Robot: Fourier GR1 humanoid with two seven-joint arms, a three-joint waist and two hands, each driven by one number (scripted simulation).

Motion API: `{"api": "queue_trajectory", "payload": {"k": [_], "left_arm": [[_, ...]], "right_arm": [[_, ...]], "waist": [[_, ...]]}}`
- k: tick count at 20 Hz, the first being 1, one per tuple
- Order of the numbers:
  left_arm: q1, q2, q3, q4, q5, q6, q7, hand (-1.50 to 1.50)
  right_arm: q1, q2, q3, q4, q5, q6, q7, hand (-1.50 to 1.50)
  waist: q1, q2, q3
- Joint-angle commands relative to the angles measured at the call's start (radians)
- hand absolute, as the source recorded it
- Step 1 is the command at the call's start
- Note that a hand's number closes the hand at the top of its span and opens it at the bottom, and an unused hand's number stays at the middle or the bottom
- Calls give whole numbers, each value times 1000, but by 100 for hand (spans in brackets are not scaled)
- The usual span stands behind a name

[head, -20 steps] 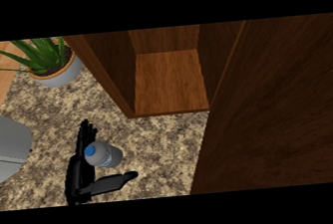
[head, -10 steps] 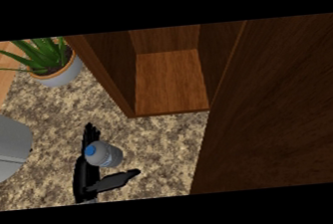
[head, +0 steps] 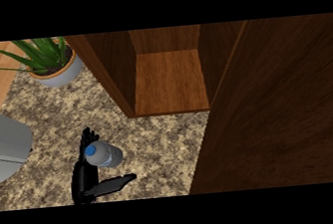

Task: Pick up the bottled water, place it into the cabinet and close the cabinet

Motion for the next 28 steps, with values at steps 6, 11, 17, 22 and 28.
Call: {"api": "queue_trajectory", "payload": {"k": [6,11,17,22,28], "left_arm": [[-62,-12,-9,80,78,-58,-65,150],[-62,-4,10,102,85,-105,-75,150],[-119,-13,16,134,153,-167,-68,150],[-122,87,35,166,158,-298,-35,150],[-194,80,58,213,142,-280,-88,150]], "right_arm": [[-39,-17,-54,-138,74,2,120,-150],[9,-65,6,-201,116,1,153,-150],[-44,19,4,-58,109,-23,80,-150],[21,-45,47,-166,145,-23,105,-150],[-6,-36,-11,-130,89,-6,84,-150]], "waist": [[4,1,0],[1,-1,0],[3,1,0],[-2,-1,0],[1,1,0]]}}
